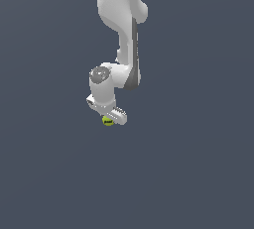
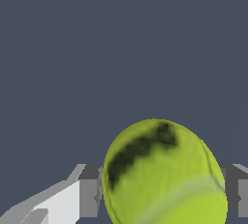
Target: Pick up the object and move it to a goal position.
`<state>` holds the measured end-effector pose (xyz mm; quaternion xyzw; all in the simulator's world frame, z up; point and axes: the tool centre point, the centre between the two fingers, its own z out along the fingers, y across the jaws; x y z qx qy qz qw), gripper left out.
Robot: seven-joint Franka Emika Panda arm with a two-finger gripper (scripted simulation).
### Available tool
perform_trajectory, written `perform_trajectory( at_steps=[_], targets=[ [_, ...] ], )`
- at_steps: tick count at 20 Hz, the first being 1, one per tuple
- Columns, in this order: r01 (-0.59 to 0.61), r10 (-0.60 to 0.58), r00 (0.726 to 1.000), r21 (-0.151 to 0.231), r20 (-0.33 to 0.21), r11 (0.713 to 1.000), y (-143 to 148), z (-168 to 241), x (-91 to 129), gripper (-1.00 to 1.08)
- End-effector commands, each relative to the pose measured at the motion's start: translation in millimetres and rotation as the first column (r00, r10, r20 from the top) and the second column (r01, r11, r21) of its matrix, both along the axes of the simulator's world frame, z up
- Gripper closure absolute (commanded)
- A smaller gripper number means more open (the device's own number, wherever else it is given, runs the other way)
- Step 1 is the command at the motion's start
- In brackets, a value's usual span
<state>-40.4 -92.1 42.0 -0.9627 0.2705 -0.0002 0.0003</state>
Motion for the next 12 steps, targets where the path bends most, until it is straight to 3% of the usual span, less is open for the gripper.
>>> perform_trajectory(
  at_steps=[1, 12],
  targets=[
    [0.001, -0.001, 1.000, 0.000, -0.001, 1.000, -1, -1, 0, 1.08],
    [0.000, 0.000, 1.000, 0.000, 0.000, 1.000, 18, 23, -3, 1.08]
  ],
)
